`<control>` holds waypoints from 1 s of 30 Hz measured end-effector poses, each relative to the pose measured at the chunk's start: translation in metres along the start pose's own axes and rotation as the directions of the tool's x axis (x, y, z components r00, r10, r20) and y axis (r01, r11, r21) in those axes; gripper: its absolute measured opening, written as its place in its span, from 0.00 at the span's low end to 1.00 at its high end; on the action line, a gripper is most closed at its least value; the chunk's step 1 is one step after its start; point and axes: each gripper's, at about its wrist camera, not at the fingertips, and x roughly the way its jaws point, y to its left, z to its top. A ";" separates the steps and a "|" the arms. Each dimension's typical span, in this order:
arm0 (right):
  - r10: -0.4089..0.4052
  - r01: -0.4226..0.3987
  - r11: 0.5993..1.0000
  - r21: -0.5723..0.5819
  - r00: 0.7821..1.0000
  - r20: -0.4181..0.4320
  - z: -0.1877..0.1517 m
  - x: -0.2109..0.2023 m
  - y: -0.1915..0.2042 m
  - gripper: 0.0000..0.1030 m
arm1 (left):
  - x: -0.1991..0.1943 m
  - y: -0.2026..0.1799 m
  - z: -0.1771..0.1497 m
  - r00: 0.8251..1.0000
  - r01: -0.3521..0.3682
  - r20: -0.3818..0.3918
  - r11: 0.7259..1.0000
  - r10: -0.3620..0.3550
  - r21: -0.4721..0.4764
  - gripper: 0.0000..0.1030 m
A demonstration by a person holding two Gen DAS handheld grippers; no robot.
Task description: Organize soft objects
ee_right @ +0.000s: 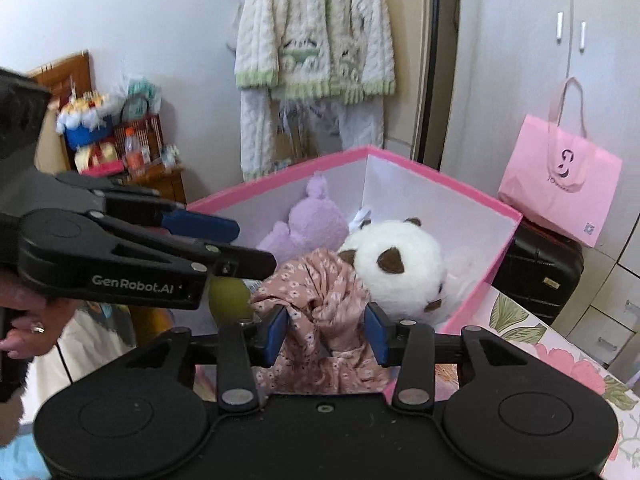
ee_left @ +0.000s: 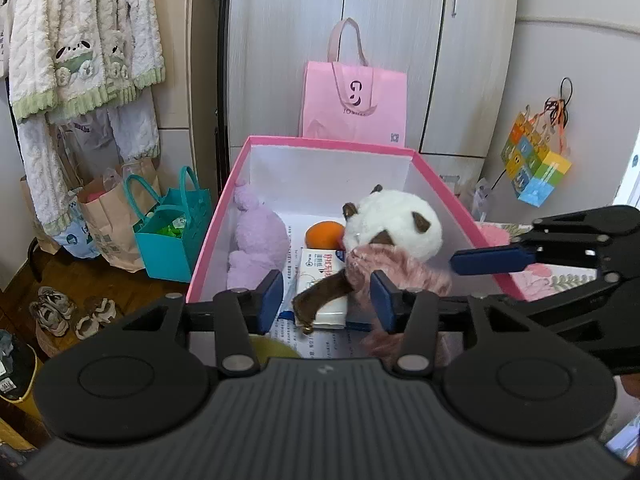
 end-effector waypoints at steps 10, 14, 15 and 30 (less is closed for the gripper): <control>-0.075 0.055 0.990 0.132 0.986 0.148 -0.022 -0.070 -0.005 0.50 | -0.037 -0.020 -0.004 0.999 0.016 0.044 1.000 -0.018 0.026 0.53; -0.102 0.075 0.984 0.163 0.981 0.164 -0.036 -0.090 -0.005 0.51 | -0.051 -0.031 -0.007 0.998 0.025 0.057 0.999 -0.027 0.039 0.54; -0.110 0.082 0.982 0.168 0.980 0.165 -0.039 -0.094 -0.004 0.51 | -0.055 -0.034 -0.007 0.998 0.026 0.062 0.999 -0.029 0.044 0.54; -0.218 0.176 0.962 0.209 0.956 0.199 -0.068 -0.151 0.020 0.61 | -0.100 -0.078 -0.028 0.988 0.110 0.098 0.989 -0.120 0.101 0.59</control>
